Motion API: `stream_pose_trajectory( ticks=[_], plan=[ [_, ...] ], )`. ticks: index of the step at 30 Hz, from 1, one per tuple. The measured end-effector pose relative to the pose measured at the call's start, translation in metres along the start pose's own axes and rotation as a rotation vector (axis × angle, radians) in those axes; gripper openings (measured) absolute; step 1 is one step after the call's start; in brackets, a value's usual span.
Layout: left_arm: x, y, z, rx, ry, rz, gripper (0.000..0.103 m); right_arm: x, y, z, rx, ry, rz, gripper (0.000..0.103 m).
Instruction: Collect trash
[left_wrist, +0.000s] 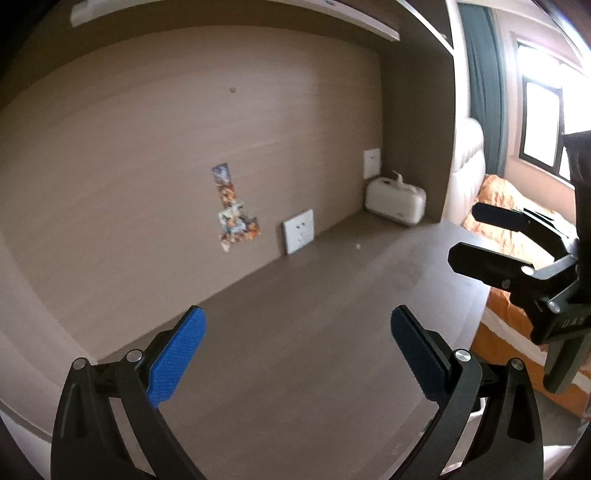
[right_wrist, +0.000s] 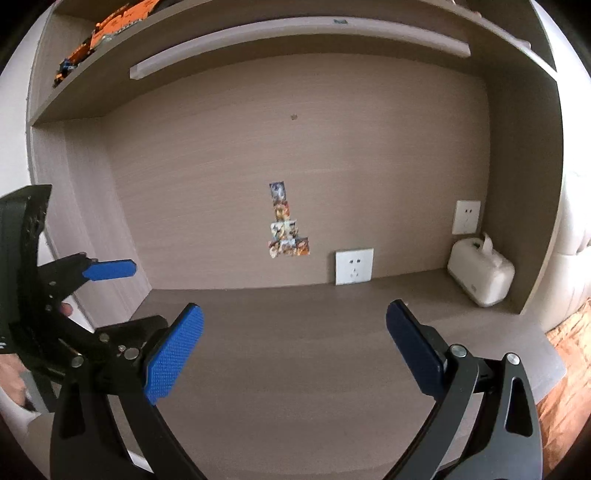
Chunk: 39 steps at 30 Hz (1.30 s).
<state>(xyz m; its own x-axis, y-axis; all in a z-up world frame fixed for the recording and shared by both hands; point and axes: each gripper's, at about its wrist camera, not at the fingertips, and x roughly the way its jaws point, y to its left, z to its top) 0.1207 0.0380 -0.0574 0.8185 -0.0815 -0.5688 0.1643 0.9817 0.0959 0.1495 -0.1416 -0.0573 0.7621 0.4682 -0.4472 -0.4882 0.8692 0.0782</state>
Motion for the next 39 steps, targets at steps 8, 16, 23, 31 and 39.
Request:
stream_pose_trajectory(
  ticks=[8, 16, 23, 31, 39],
  plan=[
    [0.002, 0.018, 0.012, -0.012, -0.016, 0.011, 0.098, 0.003, 0.006, 0.01, 0.02, -0.037, -0.01, 0.099],
    [0.006, 0.023, 0.019, 0.002, -0.036, 0.026, 0.098, 0.003, 0.008, 0.012, 0.004, -0.033, -0.022, 0.099],
    [0.004, 0.024, 0.019, 0.007, -0.043, 0.028, 0.098, 0.004, 0.014, 0.012, -0.029, -0.037, -0.045, 0.099],
    [0.005, 0.027, 0.018, 0.005, -0.04, 0.035, 0.098, 0.01, 0.02, 0.012, -0.033, -0.032, -0.043, 0.099],
    [0.01, 0.033, 0.021, -0.01, -0.033, 0.031, 0.098, 0.011, 0.019, 0.011, -0.037, -0.031, -0.047, 0.099]
  ],
)
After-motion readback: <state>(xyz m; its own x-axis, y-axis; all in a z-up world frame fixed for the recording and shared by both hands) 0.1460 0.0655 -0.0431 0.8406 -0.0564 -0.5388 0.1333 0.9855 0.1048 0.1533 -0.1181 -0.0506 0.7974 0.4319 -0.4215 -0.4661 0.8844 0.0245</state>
